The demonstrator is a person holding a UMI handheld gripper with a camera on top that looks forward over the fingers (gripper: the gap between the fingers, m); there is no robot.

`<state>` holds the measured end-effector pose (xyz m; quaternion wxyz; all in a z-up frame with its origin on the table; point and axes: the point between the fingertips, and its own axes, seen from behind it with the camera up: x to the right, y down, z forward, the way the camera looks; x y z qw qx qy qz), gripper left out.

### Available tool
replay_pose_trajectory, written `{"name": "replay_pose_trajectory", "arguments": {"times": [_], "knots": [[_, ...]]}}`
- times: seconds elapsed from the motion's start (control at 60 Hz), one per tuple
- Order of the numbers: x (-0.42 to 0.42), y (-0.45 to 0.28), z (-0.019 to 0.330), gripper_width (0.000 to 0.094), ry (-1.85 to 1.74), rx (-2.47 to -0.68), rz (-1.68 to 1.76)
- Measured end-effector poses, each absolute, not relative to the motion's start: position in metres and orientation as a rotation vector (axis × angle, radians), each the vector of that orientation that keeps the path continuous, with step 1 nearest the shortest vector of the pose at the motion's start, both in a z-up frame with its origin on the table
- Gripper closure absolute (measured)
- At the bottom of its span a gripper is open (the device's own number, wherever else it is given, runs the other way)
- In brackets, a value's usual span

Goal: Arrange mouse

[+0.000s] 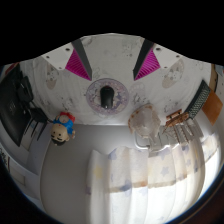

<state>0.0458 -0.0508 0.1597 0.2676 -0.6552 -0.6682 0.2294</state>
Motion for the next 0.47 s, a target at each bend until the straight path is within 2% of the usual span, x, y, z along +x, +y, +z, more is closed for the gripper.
{"name": "replay_pose_trajectory", "arguments": {"times": [0.15,0.467], "knots": [[0.082,-0.058,0.179,0.0079,-1.803,-1.785,0.628],[0.078,-0.068,0.193,0.0082,-1.790,-1.767,0.670]]}}
